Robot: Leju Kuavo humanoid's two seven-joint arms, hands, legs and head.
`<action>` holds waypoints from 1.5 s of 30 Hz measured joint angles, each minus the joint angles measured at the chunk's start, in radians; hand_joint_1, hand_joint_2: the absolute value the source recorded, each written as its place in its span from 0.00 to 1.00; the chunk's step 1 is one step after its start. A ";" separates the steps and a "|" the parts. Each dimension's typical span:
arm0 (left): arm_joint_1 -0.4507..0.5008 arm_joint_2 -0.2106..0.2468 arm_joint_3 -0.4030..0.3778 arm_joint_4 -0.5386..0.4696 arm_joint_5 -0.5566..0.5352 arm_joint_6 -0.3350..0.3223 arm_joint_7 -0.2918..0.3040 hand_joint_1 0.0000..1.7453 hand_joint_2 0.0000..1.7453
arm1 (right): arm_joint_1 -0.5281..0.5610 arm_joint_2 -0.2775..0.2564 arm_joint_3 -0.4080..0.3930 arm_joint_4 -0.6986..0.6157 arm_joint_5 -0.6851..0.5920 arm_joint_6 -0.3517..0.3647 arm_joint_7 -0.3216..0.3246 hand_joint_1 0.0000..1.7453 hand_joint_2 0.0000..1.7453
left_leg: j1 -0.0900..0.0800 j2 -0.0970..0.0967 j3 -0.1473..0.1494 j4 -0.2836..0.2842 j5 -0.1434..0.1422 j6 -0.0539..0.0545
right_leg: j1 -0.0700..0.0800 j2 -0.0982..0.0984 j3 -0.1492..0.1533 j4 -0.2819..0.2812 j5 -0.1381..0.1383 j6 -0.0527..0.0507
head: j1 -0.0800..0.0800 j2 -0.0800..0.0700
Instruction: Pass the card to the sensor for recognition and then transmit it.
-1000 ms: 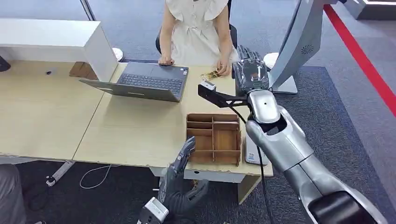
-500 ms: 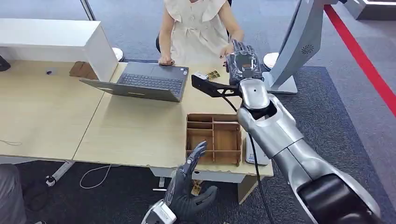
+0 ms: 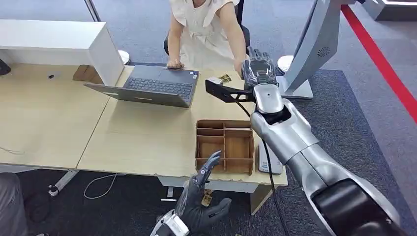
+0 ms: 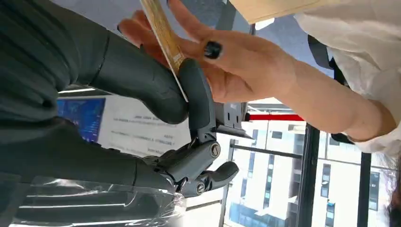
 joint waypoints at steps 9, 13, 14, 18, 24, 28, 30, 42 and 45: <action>-0.002 -0.003 0.000 0.009 0.000 -0.015 0.001 0.00 1.00 | 0.000 -0.003 0.001 0.017 -0.002 0.000 0.006 0.75 1.00 | 0.000 0.000 0.000 0.000 0.000 0.000 | 0.000 0.000 0.000 0.000 0.000 0.000 | 0.000 0.000; -0.002 -0.004 0.001 0.011 -0.006 -0.018 0.010 0.00 1.00 | 0.000 -0.005 0.000 0.018 -0.002 -0.002 0.020 0.00 1.00 | 0.000 0.000 0.000 0.000 0.000 0.000 | 0.000 0.000 0.000 0.000 0.000 0.000 | 0.000 0.000; -0.002 -0.004 0.001 0.011 -0.008 -0.018 0.015 0.00 1.00 | 0.001 -0.006 0.001 0.018 -0.002 -0.003 0.023 0.00 1.00 | 0.000 0.000 0.000 0.000 0.000 0.000 | 0.000 0.000 0.000 0.000 0.000 0.000 | 0.000 0.000; -0.001 -0.004 0.003 0.011 -0.020 -0.018 0.026 0.00 1.00 | 0.003 -0.014 0.001 0.017 0.007 -0.032 0.045 0.00 1.00 | 0.000 0.000 0.000 0.000 0.000 0.000 | 0.000 0.000 0.000 0.000 0.000 0.000 | 0.000 0.000; 0.004 -0.004 0.013 0.011 -0.039 -0.006 0.045 0.00 1.00 | 0.027 -0.028 -0.022 -0.039 -0.026 -0.139 0.060 0.00 1.00 | 0.000 0.000 0.000 0.000 0.000 0.000 | 0.000 0.000 0.000 0.000 0.000 0.000 | 0.000 0.000; 0.011 -0.004 0.023 0.006 -0.052 0.025 0.067 0.00 1.00 | 0.073 -0.038 -0.055 -0.122 -0.099 -0.281 0.036 0.00 1.00 | 0.000 0.000 0.000 0.000 0.000 0.000 | 0.000 0.000 0.000 0.000 0.000 0.000 | 0.000 0.000; 0.016 -0.003 0.032 0.001 -0.058 0.045 0.082 0.00 1.00 | 0.113 -0.044 -0.078 -0.186 -0.153 -0.358 0.003 0.00 1.00 | 0.000 0.000 0.000 0.000 0.000 0.000 | 0.000 0.000 0.000 0.000 0.000 0.000 | 0.000 0.000; 0.080 0.043 0.079 -0.093 -0.097 0.264 0.149 0.00 1.00 | 0.549 -0.064 -0.194 -0.606 -0.729 -0.566 -0.507 0.00 1.00 | 0.000 -0.001 0.000 0.000 0.000 0.000 | 0.000 0.000 0.000 0.000 -0.001 0.000 | 0.000 0.000; 0.102 0.056 0.093 -0.129 -0.125 0.269 0.161 0.00 1.00 | 0.651 -0.062 -0.214 -0.689 -0.786 -0.568 -0.590 0.00 1.00 | 0.000 -0.001 0.000 0.000 0.000 0.000 | 0.001 0.000 0.000 0.000 -0.001 0.000 | 0.000 0.000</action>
